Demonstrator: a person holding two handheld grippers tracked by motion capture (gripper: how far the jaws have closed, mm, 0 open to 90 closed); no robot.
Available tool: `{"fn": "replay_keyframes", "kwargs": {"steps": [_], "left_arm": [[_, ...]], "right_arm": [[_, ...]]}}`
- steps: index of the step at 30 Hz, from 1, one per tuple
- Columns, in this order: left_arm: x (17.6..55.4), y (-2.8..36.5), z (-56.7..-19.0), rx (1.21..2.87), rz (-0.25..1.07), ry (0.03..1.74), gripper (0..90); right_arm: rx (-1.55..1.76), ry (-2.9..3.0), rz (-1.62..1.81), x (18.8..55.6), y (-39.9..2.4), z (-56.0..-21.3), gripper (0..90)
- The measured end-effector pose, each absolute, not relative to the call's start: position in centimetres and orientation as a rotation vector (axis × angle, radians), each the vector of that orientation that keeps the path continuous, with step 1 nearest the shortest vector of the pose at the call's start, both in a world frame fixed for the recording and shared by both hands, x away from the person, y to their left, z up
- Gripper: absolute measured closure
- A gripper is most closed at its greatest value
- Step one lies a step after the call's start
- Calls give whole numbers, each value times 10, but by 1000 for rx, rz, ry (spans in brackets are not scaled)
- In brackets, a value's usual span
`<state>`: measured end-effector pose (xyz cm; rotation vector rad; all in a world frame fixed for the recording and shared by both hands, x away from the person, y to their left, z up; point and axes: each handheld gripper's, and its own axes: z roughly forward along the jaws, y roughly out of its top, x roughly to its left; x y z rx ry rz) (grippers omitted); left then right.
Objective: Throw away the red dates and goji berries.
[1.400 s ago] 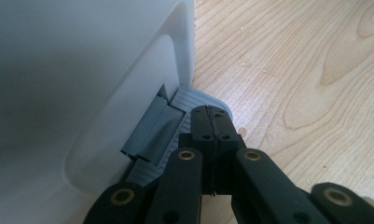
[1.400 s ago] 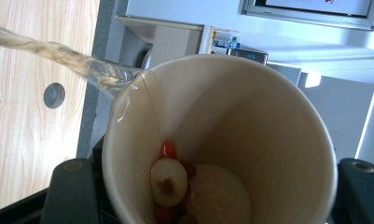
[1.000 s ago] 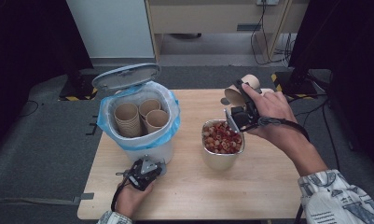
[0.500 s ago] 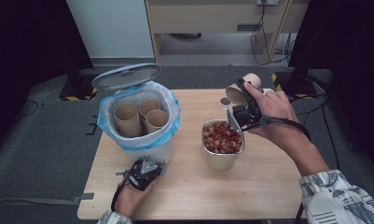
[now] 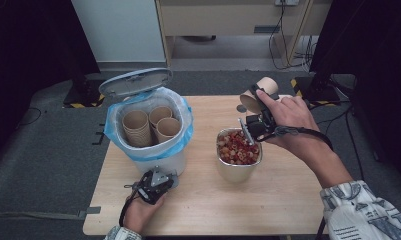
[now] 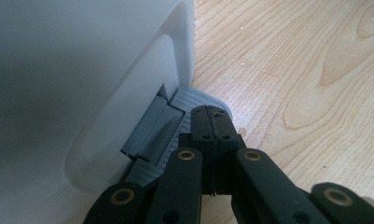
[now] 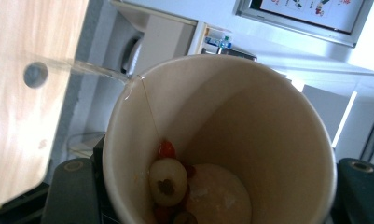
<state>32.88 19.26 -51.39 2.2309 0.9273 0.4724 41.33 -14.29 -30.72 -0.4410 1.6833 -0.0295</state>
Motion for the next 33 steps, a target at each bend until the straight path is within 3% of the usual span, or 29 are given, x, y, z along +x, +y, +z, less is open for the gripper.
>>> {"fn": "replay_keyframes", "kwargs": {"steps": [5,19,24,30,33], "left_arm": [[329,193,-514,2231,471,929,899],[329,193,-514,2230,469,929,900],[329,193,-514,2229,469,928,899],[329,193,-514,2230,469,927,899],[329,193,-514,2229,469,929,899]], "right_arm": [[-543,1698,-120,414,-137,-324,317],[-509,1666,-114,414,-140,-315,317],[-633,1752,-200,419,-136,-361,318],[-542,1695,-146,417,-140,-332,320],[-648,1782,-206,422,-134,-364,320]]}}
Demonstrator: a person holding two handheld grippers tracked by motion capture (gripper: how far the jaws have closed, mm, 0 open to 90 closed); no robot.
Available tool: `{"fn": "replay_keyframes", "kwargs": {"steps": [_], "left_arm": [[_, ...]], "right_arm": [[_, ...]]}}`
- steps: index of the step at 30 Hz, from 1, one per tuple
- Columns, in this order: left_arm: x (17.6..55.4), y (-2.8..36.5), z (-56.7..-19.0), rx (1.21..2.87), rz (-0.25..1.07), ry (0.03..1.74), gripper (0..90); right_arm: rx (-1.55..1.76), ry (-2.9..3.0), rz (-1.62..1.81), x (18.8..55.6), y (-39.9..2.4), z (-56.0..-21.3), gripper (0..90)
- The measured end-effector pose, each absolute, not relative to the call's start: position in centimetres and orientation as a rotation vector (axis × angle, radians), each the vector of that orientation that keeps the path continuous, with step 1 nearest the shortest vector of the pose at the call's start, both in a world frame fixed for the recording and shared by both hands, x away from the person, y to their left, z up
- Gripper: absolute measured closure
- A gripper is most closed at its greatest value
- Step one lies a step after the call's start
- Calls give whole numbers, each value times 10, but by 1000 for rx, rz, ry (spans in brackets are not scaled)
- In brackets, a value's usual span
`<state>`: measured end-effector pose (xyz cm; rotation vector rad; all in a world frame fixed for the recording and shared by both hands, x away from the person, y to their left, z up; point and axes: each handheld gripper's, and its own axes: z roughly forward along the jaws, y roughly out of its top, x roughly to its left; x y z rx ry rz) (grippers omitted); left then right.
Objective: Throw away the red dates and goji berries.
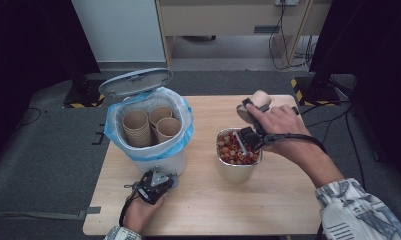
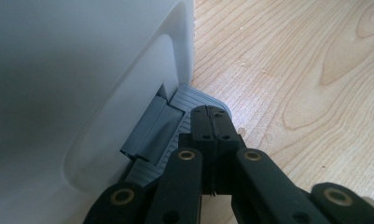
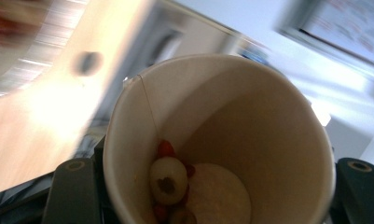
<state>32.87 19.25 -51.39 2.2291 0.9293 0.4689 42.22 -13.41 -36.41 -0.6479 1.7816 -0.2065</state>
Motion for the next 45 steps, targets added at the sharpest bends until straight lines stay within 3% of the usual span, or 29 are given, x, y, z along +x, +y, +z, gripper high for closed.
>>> {"fn": "replay_keyframes", "kwargs": {"steps": [16,24,28,32,35,38,41,45], "left_arm": [[329,193,-514,2227,463,930,899],[329,193,-514,2228,463,928,899],[329,193,-514,2228,463,927,899],[329,193,-514,2228,463,926,899],[329,193,-514,2228,463,926,899],[329,193,-514,2228,463,928,899],[329,193,-514,2227,462,928,899],[329,193,-514,2227,462,928,899]], "right_arm": [[-667,1743,-186,417,-126,-361,320],[-567,1708,-118,416,-130,-342,320],[-738,1759,-255,414,-124,-376,320],[-585,1723,-124,415,-125,-354,320],[-724,1761,-225,412,-123,-372,320],[-600,1742,-155,416,-129,-361,320],[-743,1762,-273,413,-130,-375,320],[-706,1753,-223,414,-130,-368,320]]}}
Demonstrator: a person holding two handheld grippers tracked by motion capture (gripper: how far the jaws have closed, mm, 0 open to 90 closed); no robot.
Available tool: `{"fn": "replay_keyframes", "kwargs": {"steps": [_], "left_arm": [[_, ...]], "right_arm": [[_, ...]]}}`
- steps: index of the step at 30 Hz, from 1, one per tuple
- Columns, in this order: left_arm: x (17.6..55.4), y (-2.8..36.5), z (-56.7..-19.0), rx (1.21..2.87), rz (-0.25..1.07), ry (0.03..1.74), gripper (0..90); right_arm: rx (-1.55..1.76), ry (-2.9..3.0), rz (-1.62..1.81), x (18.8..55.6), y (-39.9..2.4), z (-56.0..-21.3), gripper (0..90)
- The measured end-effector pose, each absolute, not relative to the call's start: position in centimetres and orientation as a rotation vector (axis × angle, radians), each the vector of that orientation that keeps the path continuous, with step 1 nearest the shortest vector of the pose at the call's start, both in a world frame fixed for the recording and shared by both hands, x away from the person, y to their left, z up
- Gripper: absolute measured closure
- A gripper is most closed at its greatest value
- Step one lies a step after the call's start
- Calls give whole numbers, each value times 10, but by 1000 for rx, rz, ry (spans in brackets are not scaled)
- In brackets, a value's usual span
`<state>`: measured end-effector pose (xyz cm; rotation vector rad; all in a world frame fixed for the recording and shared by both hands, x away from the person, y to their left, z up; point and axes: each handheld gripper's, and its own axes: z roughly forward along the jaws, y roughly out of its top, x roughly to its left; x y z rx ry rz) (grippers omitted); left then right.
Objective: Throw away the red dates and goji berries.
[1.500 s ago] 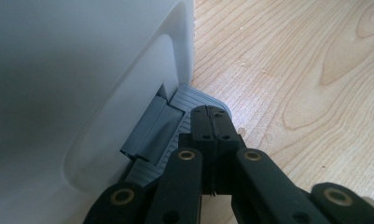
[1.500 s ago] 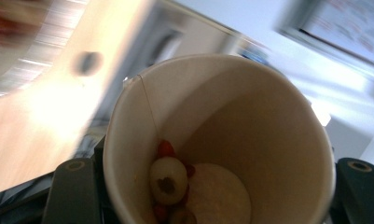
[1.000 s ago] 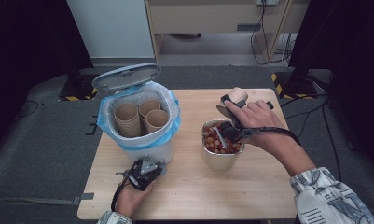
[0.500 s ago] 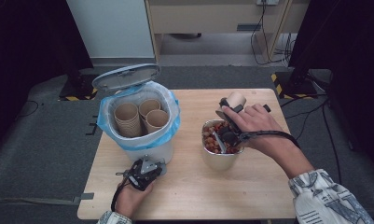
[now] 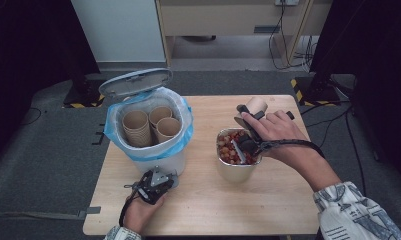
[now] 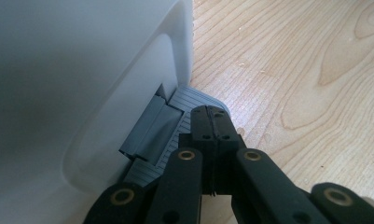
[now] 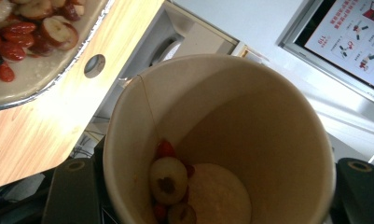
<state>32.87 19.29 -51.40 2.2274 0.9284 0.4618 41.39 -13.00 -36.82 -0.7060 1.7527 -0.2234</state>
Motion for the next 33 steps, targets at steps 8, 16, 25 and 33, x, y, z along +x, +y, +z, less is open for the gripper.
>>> {"fn": "replay_keyframes", "kwargs": {"steps": [8,16,25,33], "left_arm": [[329,193,-514,2227,460,928,899],[329,193,-514,2226,460,929,899],[329,193,-514,2228,458,929,899],[329,193,-514,2229,458,929,899]], "right_arm": [[-608,1755,-141,417,-130,-350,318],[-416,1827,61,424,-136,-337,316],[-309,1861,206,430,-135,-328,316],[-265,1879,284,432,-130,-325,315]]}}
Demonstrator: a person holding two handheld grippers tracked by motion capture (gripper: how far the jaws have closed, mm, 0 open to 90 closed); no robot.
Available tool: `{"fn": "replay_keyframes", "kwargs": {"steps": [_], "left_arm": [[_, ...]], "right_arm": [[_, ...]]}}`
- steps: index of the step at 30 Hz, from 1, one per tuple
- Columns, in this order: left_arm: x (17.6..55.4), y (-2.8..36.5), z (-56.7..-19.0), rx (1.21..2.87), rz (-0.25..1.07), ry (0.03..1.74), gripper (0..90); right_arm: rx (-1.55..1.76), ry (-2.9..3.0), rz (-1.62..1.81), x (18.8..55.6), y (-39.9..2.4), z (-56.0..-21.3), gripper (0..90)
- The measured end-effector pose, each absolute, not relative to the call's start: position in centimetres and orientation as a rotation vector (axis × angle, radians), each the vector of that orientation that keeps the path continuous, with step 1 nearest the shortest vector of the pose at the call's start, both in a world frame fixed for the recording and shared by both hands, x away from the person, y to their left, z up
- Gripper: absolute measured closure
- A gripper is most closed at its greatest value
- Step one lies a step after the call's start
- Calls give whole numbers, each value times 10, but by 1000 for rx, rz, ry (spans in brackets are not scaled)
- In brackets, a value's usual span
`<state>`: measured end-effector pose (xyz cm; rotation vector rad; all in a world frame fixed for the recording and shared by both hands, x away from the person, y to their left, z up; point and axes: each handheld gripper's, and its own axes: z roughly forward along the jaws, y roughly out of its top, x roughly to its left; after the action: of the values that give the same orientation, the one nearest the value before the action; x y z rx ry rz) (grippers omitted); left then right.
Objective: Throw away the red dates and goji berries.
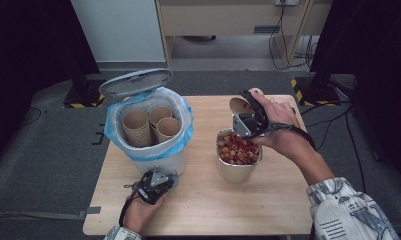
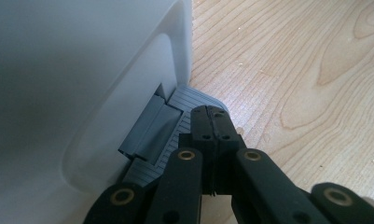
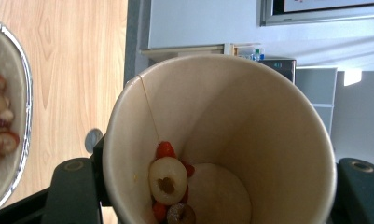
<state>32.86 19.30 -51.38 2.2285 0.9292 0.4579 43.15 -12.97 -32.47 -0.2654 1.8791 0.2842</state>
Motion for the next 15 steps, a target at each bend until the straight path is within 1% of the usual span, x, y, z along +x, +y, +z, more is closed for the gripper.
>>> {"fn": "replay_keyframes", "kwargs": {"steps": [15], "left_arm": [[329,193,-514,2229,458,929,899]], "right_arm": [[-236,1879,336,433,-126,-312,315]]}}
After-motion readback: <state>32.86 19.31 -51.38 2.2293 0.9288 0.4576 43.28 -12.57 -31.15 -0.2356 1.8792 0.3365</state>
